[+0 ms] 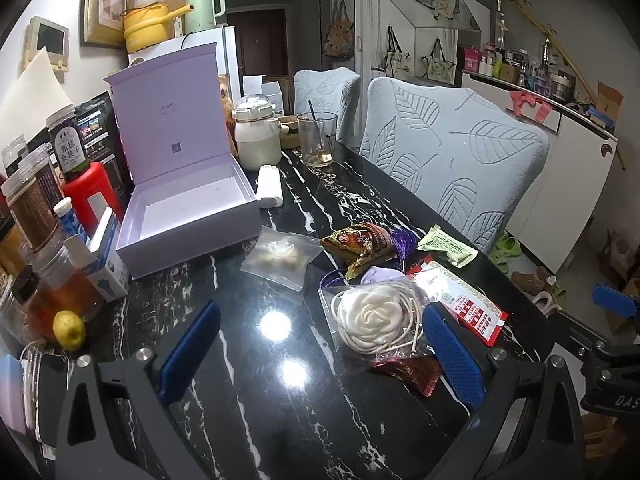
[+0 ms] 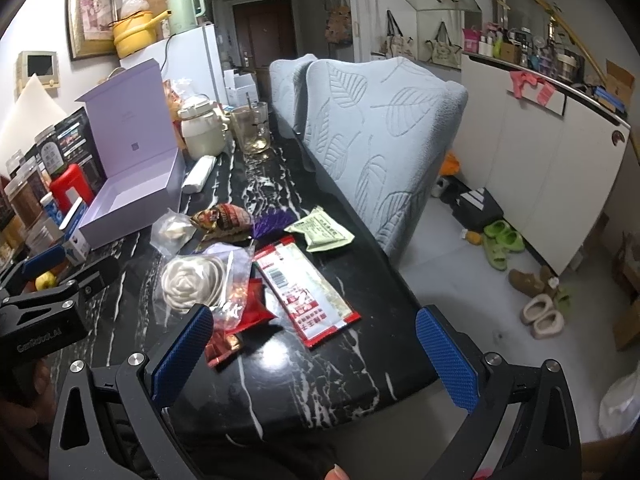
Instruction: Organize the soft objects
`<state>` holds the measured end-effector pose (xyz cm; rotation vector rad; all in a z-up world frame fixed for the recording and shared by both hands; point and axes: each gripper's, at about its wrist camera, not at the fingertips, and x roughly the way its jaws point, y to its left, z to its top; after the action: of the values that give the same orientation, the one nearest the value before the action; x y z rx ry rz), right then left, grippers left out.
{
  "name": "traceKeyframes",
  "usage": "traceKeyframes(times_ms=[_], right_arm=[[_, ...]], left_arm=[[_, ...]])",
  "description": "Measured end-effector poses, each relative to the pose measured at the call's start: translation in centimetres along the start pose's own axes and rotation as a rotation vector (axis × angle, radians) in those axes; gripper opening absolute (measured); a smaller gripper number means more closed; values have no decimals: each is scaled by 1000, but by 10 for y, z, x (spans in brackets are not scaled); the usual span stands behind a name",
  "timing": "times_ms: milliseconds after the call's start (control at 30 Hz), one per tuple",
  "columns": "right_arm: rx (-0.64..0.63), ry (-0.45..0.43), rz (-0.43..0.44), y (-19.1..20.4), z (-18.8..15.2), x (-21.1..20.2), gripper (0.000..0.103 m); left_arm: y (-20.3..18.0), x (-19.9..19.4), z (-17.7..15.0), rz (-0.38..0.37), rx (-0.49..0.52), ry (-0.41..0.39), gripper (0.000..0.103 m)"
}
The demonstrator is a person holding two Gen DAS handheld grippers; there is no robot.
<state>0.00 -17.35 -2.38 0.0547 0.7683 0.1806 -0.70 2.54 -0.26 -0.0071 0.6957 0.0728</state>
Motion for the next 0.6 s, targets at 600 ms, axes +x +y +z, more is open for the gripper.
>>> traceKeyframes(times_ms=[600], right_arm=[[-4,28,-25,-5,-3,6,103]], left_arm=[[-6,6,-5,-31,9,23,103]])
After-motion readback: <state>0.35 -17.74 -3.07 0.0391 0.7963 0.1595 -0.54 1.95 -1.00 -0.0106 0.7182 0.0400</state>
